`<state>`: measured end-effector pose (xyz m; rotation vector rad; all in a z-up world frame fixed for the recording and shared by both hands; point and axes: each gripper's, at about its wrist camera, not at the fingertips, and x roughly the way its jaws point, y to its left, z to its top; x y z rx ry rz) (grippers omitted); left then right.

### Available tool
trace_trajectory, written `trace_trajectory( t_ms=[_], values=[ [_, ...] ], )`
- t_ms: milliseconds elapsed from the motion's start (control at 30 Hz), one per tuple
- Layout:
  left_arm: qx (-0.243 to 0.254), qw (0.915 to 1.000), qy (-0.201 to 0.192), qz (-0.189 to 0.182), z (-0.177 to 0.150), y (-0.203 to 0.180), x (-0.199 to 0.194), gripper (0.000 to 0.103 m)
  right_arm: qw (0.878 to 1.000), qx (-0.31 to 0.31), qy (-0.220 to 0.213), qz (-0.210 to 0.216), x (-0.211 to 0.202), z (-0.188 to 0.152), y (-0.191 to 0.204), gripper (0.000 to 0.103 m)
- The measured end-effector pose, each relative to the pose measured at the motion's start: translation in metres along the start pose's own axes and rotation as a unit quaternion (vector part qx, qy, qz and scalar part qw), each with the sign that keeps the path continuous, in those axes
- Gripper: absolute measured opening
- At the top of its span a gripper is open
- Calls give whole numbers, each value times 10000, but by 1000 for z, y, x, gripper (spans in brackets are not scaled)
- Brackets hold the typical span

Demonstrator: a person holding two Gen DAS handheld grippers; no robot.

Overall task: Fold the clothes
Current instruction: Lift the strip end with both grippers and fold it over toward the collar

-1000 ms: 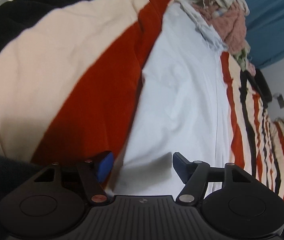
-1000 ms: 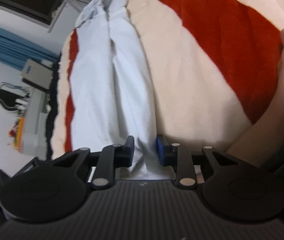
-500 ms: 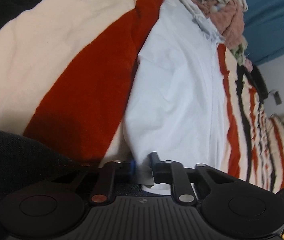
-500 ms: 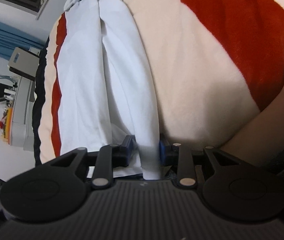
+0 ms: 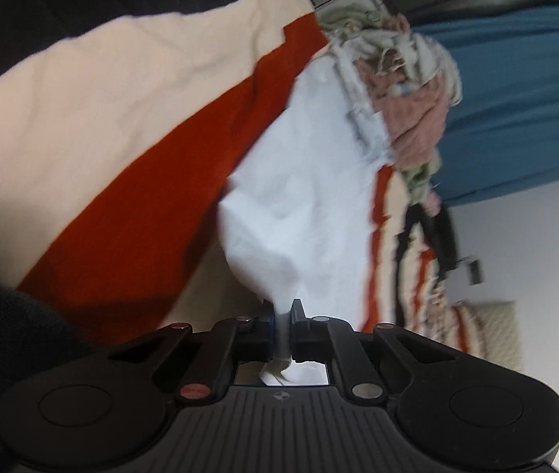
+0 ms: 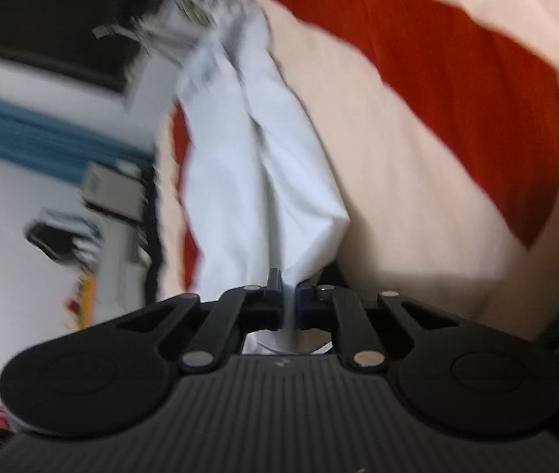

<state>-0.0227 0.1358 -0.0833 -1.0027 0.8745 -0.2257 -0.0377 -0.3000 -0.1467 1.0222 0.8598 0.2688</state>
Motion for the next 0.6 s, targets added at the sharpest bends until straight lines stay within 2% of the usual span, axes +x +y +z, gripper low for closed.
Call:
trace_trajectory(
  t_ms=[67, 133, 267, 367, 600],
  values=[
    [379, 9990, -165, -162, 6, -20, -12, 7, 9996, -81, -184, 217, -13, 9, 12, 9],
    [552, 9974, -275, -362, 9, -37, -23, 6, 9982, -161, -369, 434, -25, 18, 24, 9],
    [664, 9956, -330, -572, 0, -56, -40, 6, 9932, -314, -715, 864, -51, 36, 45, 8],
    [741, 9939, -367, -724, -8, -71, -53, 6, 9903, -348, -840, 1050, -65, 36, 48, 8],
    [362, 9954, -321, -827, -49, -48, -81, 4, 9908, -303, -815, 1033, -86, 10, 29, 7]
  ],
)
